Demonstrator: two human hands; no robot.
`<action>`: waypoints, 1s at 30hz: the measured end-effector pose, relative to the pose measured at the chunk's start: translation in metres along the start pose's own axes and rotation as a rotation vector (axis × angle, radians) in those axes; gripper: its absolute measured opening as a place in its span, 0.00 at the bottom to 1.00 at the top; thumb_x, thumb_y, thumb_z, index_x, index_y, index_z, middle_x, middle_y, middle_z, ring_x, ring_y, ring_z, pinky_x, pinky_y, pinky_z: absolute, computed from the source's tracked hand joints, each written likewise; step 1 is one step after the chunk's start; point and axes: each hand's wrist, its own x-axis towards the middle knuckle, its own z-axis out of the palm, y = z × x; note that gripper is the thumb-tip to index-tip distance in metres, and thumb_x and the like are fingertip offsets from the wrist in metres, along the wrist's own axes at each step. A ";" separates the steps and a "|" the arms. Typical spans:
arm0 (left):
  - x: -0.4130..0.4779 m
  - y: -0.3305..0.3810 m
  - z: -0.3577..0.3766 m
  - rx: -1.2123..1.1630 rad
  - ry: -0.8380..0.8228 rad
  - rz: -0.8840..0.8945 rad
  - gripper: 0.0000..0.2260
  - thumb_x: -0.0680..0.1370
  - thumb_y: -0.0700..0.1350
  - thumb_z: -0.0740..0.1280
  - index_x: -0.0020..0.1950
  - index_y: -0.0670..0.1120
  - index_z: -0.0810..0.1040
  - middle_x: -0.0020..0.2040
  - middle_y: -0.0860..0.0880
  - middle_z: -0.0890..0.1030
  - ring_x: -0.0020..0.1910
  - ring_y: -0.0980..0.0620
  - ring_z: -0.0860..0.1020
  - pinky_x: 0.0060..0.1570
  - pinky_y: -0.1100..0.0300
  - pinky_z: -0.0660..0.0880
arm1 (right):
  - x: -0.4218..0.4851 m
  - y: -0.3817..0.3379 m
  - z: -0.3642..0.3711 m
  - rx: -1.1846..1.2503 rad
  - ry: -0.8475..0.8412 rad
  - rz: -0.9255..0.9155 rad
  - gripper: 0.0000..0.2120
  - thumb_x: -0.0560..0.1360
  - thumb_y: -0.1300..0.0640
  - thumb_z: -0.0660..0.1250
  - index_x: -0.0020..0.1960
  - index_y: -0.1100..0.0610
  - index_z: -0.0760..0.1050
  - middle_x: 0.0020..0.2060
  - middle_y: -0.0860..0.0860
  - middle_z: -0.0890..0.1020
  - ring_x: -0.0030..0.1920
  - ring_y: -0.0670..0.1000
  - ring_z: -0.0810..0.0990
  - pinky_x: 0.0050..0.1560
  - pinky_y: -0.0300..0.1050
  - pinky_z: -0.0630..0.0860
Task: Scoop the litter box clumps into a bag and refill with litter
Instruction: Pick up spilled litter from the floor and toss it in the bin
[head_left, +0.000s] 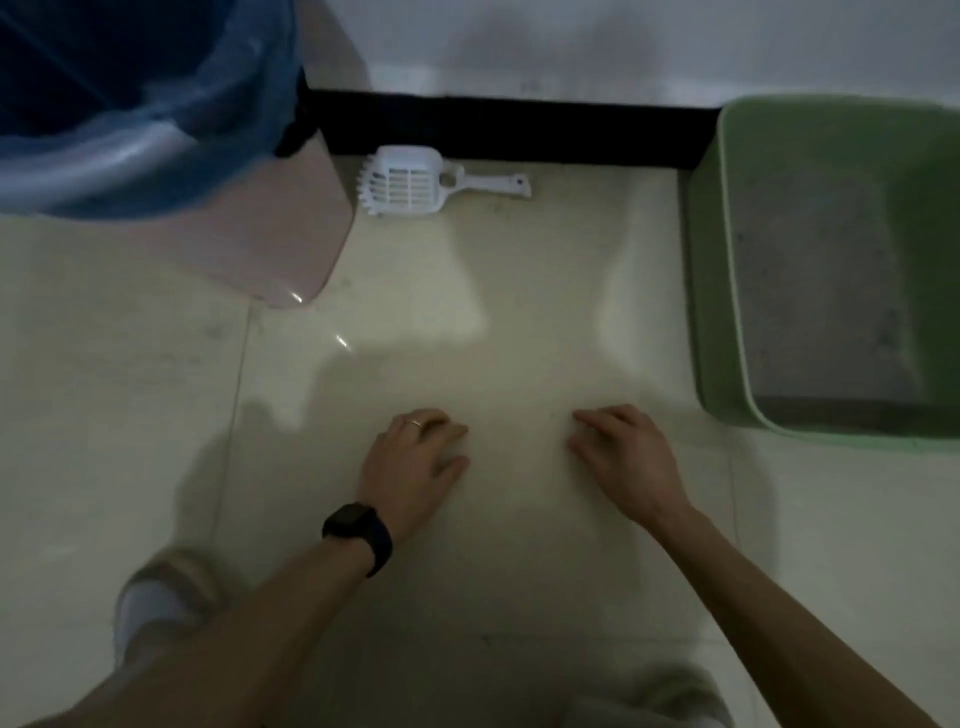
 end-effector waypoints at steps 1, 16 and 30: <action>-0.006 -0.002 0.005 -0.014 0.036 -0.014 0.16 0.76 0.57 0.65 0.61 0.55 0.82 0.63 0.50 0.77 0.62 0.48 0.71 0.58 0.51 0.72 | 0.001 0.003 0.005 -0.003 0.024 -0.017 0.16 0.75 0.48 0.71 0.62 0.50 0.81 0.53 0.51 0.80 0.53 0.53 0.77 0.55 0.39 0.70; -0.008 0.013 0.038 0.025 0.360 0.025 0.05 0.75 0.50 0.71 0.43 0.52 0.86 0.47 0.51 0.82 0.47 0.46 0.76 0.46 0.54 0.73 | 0.018 0.000 0.031 -0.087 0.358 -0.298 0.07 0.76 0.50 0.71 0.47 0.51 0.86 0.42 0.48 0.83 0.43 0.53 0.77 0.37 0.42 0.72; -0.009 0.046 0.051 0.021 0.325 0.226 0.09 0.74 0.51 0.68 0.40 0.48 0.84 0.48 0.49 0.81 0.49 0.49 0.72 0.47 0.54 0.68 | 0.022 -0.006 0.041 -0.242 0.259 -0.245 0.10 0.79 0.56 0.64 0.45 0.62 0.76 0.42 0.59 0.77 0.43 0.61 0.75 0.38 0.53 0.75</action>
